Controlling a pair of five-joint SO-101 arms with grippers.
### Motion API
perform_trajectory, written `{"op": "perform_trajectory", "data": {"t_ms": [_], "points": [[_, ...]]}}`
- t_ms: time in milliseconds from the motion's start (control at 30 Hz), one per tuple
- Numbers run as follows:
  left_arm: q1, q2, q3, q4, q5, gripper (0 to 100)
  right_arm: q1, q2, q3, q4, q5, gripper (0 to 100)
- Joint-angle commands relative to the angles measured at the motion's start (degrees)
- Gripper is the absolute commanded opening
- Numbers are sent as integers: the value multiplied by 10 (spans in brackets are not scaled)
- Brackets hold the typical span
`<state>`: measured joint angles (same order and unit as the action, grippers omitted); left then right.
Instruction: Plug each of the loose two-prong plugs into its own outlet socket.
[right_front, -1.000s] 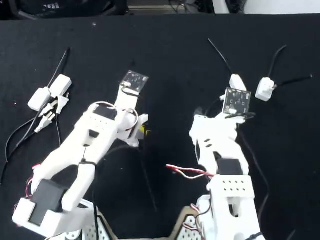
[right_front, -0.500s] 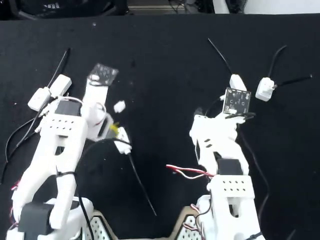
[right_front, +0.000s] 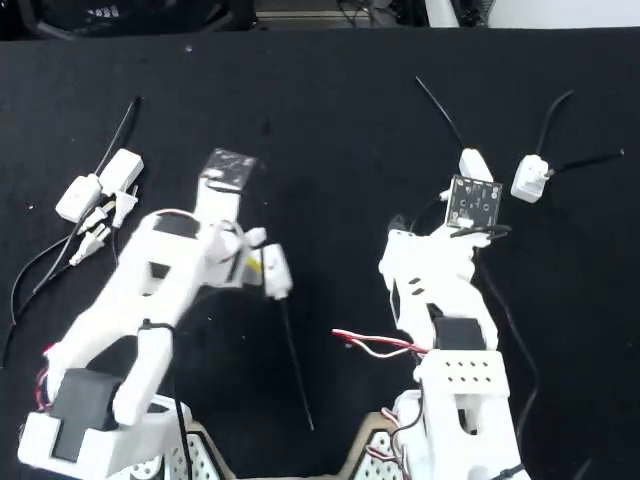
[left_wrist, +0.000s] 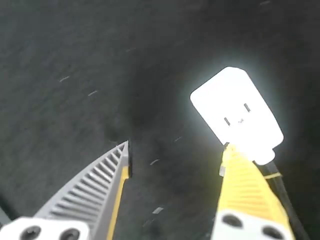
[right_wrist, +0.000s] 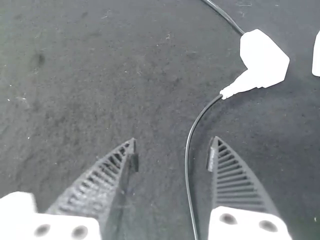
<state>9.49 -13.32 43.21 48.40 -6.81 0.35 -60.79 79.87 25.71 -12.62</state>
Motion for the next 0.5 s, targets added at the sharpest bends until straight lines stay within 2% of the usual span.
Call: {"op": "perform_trajectory", "data": {"t_ms": [0,200,333,467], "points": [[54,11,-29,-55,38,296,-9,-12,-20,-13,7,219],[61,21,-33,-132,69,296,-9,-12,-20,-13,7,219],[63,9,-41,-127,84,296,-9,-12,-21,-13,7,219],[89,-12,-55,-85,78,296,-9,-12,-21,-13,7,219]]}}
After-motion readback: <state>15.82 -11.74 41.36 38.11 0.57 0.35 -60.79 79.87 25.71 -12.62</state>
